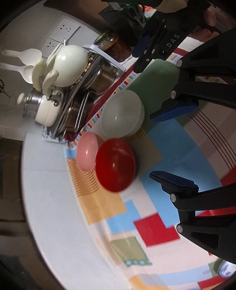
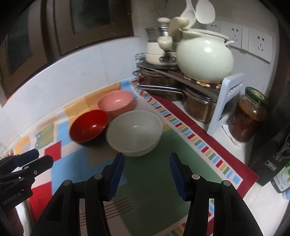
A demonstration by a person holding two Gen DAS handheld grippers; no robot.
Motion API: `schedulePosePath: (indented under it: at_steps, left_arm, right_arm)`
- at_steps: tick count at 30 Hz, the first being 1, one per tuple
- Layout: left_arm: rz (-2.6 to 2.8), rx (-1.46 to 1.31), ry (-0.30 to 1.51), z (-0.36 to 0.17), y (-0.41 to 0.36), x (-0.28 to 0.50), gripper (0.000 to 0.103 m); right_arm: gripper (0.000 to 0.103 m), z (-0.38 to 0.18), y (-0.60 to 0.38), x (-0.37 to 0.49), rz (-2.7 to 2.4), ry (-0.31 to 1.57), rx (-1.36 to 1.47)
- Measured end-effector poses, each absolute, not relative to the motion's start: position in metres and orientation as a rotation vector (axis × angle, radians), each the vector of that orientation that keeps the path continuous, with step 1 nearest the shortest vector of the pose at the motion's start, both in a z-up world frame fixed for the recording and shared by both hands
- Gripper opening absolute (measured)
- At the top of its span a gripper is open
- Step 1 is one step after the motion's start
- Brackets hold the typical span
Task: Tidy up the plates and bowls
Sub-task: 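Move both grippers to the rim of the white bowl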
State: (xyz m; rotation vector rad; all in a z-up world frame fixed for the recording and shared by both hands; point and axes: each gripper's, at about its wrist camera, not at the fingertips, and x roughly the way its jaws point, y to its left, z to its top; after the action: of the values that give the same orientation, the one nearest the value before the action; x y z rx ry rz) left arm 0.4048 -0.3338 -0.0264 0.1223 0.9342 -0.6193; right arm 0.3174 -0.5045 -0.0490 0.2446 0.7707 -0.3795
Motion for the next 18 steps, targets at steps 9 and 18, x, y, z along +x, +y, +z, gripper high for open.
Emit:
schedulePosePath:
  at_steps: [9,18]
  left_arm:
    - [-0.649,0.076,0.996,-0.048,-0.378,0.437,0.051]
    - [-0.638,0.065,1.040,-0.074,-0.412,0.456,0.046]
  right_arm:
    - [0.052,-0.058,-0.538,0.347,-0.381,0.774,0.236]
    - [0.052,-0.090,-0.571,0.379,-0.367,0.835,0.268]
